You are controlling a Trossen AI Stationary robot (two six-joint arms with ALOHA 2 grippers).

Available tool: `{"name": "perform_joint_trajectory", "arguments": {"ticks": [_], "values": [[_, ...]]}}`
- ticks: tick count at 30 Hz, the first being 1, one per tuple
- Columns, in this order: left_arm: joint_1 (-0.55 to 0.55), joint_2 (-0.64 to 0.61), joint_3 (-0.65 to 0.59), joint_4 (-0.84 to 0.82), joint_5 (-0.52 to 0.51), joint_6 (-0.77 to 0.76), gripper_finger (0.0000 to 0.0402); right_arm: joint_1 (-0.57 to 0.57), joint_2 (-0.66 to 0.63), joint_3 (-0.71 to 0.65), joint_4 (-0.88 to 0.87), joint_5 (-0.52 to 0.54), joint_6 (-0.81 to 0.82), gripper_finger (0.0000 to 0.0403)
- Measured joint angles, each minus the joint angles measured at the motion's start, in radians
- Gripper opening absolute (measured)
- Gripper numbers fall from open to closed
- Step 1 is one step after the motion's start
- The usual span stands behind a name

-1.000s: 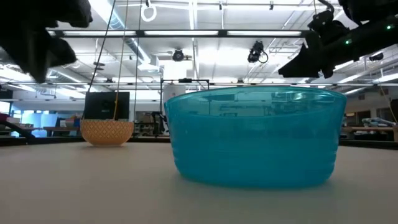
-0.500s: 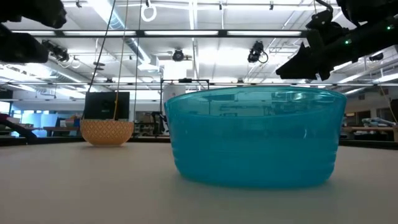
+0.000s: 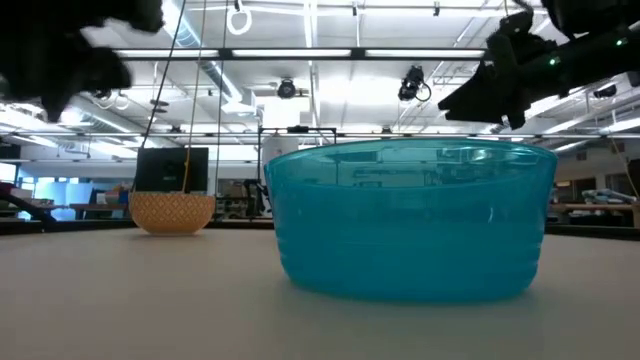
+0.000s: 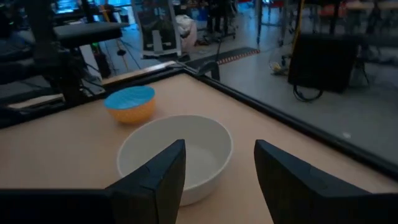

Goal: Nest bowls inside each other
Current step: Stack the gray bowl on top of the orange bowl

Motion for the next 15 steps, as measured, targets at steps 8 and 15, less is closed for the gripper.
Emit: {"name": "perform_joint_trajectory", "arguments": {"ticks": [8,15], "values": [[0.344,-0.005,0.041,0.138,-0.405,0.062,0.0151,-0.083,0.074,0.0,-0.008,-0.036,0.117,0.0197],[0.65,0.11,0.031,0.539,-0.294,0.327,0.0151,-0.107,0.102,0.0,-0.017,-0.055,0.106,0.0197]]}}
